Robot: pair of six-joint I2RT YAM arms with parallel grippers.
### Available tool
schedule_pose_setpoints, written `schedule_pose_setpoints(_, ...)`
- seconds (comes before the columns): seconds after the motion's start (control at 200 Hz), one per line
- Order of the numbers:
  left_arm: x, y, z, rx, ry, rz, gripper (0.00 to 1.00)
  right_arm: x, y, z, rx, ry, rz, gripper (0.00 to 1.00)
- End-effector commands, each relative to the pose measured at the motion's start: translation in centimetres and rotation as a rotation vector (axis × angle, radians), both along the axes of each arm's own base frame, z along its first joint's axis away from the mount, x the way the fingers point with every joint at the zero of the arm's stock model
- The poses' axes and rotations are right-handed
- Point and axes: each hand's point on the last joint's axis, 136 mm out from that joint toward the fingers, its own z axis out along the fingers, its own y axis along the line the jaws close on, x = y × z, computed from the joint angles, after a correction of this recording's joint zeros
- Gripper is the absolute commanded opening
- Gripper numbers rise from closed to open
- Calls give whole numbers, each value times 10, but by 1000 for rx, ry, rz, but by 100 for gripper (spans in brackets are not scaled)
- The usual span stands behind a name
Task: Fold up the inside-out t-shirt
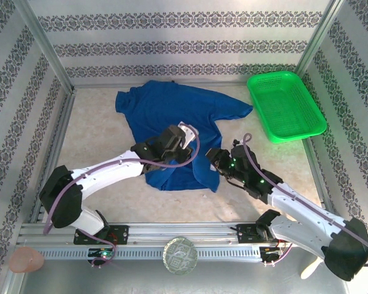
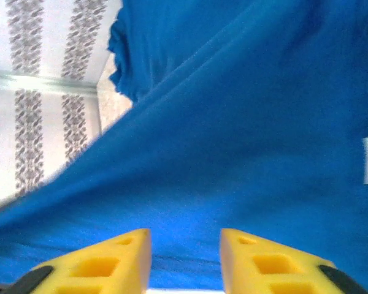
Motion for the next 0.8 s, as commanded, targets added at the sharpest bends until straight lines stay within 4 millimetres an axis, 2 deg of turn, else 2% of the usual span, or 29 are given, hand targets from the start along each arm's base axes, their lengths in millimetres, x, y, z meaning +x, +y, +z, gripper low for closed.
schedule_pose_setpoints(0.0,-12,-1,19,5,67,-42,0,-29,14,-4,-35,-46,125,28)
schedule_pose_setpoints(0.075,-12,-3,28,13,76,-50,0,-42,34,-7,-41,-85,178,22)
schedule_pose_setpoints(0.14,-12,-4,36,17,81,-55,0,-46,52,-8,-53,-111,208,16)
schedule_pose_setpoints(0.27,-13,-4,44,34,91,-66,0,-30,88,-13,-38,-138,225,4)
schedule_pose_setpoints(0.375,-15,-3,51,46,102,-77,0,-11,107,-29,-69,-136,200,0)
schedule_pose_setpoints(0.45,-20,-2,58,52,107,-92,0,7,98,-49,-125,-128,102,0)
schedule_pose_setpoints(0.585,-32,-2,82,14,125,-123,0,38,56,-75,-211,-121,-89,0)
schedule_pose_setpoints(0.674,-41,-9,101,-52,147,-160,0,58,40,-78,-216,-124,-134,0)
schedule_pose_setpoints(0.739,-44,-15,113,-97,157,-178,0,67,43,-72,-205,-138,-107,0)
schedule_pose_setpoints(0.794,-45,-19,121,-122,161,-184,0,66,52,-62,-210,-175,-64,0)
